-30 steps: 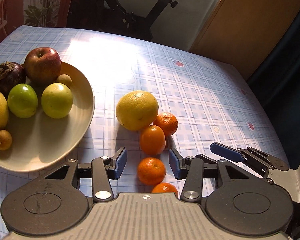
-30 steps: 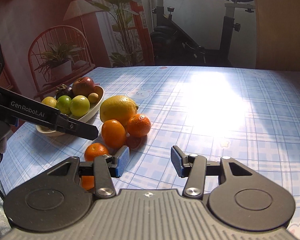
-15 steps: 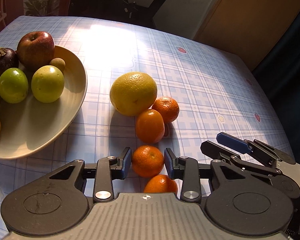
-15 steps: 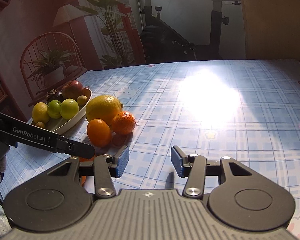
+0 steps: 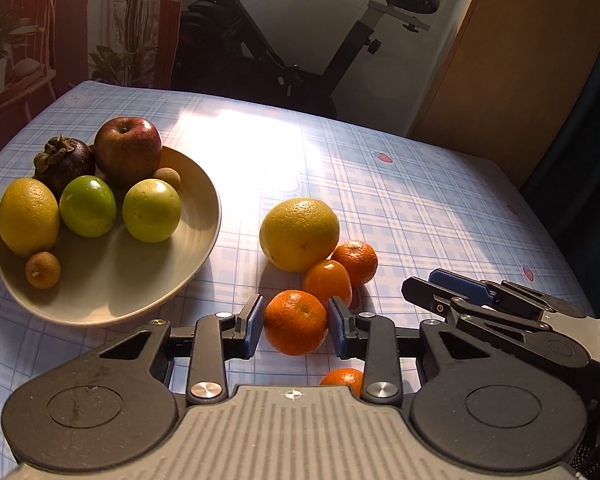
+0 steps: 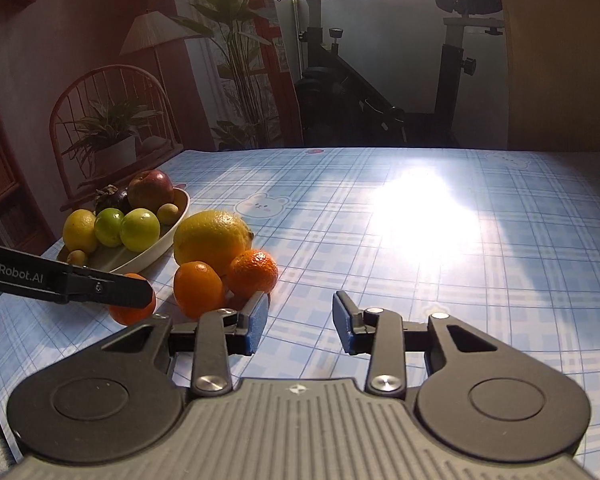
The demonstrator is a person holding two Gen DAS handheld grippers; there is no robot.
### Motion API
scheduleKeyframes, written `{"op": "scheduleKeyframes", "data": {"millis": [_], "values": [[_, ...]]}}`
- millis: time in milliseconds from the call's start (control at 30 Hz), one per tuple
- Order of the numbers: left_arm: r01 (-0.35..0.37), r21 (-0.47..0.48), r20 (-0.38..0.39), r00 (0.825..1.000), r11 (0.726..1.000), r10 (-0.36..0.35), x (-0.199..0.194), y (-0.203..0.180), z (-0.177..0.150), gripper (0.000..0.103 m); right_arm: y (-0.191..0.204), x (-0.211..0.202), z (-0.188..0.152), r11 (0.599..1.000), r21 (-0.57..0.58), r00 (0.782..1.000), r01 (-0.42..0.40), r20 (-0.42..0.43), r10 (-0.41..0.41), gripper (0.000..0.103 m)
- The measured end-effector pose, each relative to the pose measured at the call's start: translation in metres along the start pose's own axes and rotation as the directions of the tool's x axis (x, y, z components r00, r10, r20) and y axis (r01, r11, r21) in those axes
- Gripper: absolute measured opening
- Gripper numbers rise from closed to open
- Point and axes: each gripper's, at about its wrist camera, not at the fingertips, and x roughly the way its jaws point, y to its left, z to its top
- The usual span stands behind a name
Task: Organize fruits
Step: 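Grasp a tangerine in the pile with the left tool, then carry the tangerine toward the plate with the left tool while the right tool grasps another tangerine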
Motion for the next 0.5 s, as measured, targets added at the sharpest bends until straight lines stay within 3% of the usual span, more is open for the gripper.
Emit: {"op": "scheduleKeyframes", "data": {"millis": [300,500], "values": [[-0.044,-0.056,0.062,0.997,0.997,0.047,-0.008,0.014,0.003,0.037,0.014,0.029,0.018,0.995,-0.086,0.999,-0.047,-0.007,0.047,0.039],[-0.072,-0.076,0.086,0.993,0.994,0.079,-0.011,0.022,-0.001,0.037,0.018,0.041,0.016,0.993,-0.116,0.999,-0.035,0.038,0.039,0.041]]}}
